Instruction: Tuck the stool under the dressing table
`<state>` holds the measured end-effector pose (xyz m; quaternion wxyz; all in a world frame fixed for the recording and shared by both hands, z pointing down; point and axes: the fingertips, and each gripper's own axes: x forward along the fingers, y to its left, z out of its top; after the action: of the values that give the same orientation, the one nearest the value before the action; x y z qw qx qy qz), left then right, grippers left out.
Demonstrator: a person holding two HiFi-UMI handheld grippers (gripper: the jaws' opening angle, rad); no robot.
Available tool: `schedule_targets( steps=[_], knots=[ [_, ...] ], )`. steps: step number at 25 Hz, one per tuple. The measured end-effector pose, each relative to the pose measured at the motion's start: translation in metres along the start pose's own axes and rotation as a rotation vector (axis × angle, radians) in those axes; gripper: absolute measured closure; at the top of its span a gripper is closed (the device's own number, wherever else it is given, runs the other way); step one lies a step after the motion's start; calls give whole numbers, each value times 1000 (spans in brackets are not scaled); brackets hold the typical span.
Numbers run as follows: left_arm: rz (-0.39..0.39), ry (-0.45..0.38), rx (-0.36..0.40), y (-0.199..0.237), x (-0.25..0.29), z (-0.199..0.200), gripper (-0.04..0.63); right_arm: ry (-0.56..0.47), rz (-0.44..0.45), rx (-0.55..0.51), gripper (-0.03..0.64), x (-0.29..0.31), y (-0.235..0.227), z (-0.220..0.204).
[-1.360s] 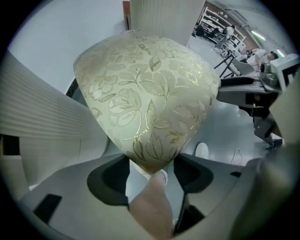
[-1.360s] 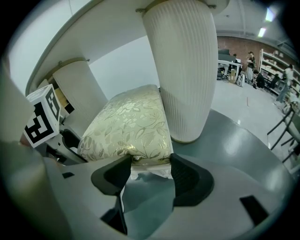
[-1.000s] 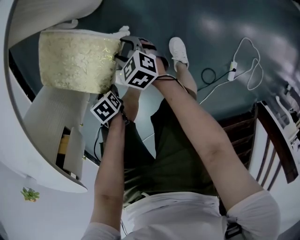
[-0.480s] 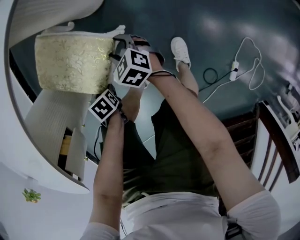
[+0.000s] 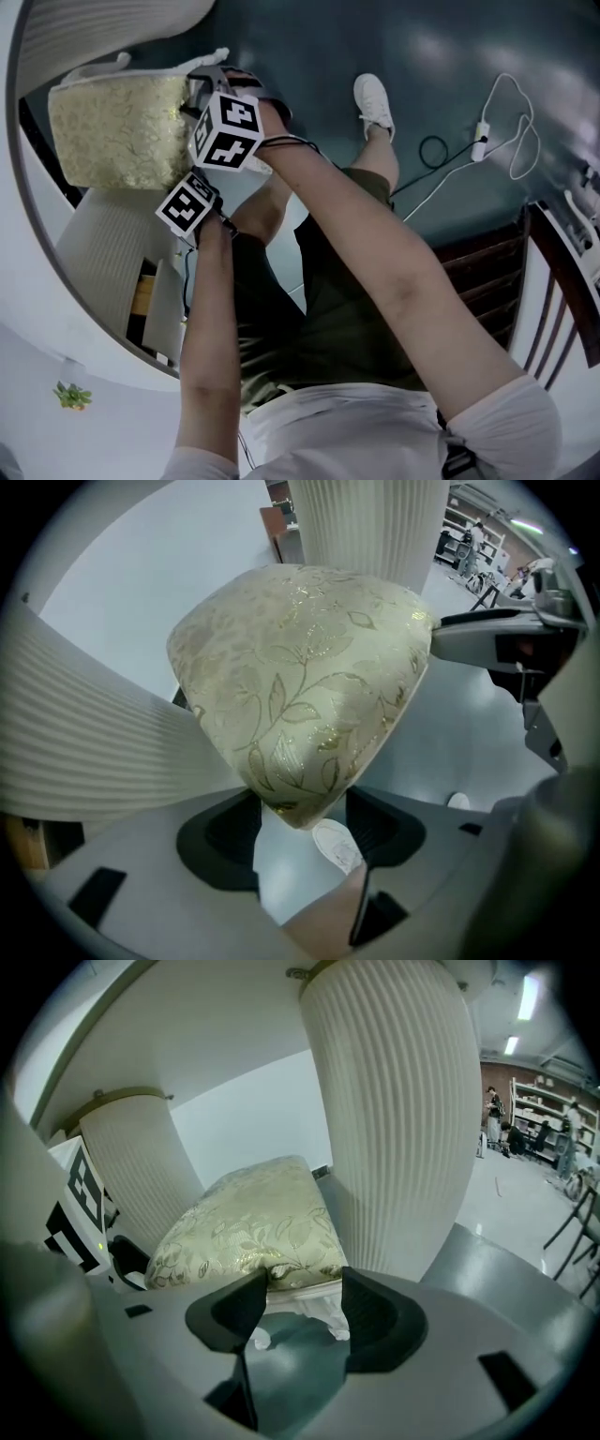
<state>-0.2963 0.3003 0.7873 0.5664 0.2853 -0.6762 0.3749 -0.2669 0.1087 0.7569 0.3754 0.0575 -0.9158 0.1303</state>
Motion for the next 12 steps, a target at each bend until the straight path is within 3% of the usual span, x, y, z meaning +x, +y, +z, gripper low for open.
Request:
schedule_targets(
  steps=[3, 7, 12],
  knots=[
    [10, -25, -2, 10, 4, 16, 311, -21, -4, 35, 382, 14, -2, 14],
    [27, -56, 1, 27, 9, 36, 310, -61, -5, 80, 459, 31, 4, 35],
    [37, -66, -5, 34, 14, 49, 307, -79, 8, 128, 486, 44, 4, 44]
  ],
)
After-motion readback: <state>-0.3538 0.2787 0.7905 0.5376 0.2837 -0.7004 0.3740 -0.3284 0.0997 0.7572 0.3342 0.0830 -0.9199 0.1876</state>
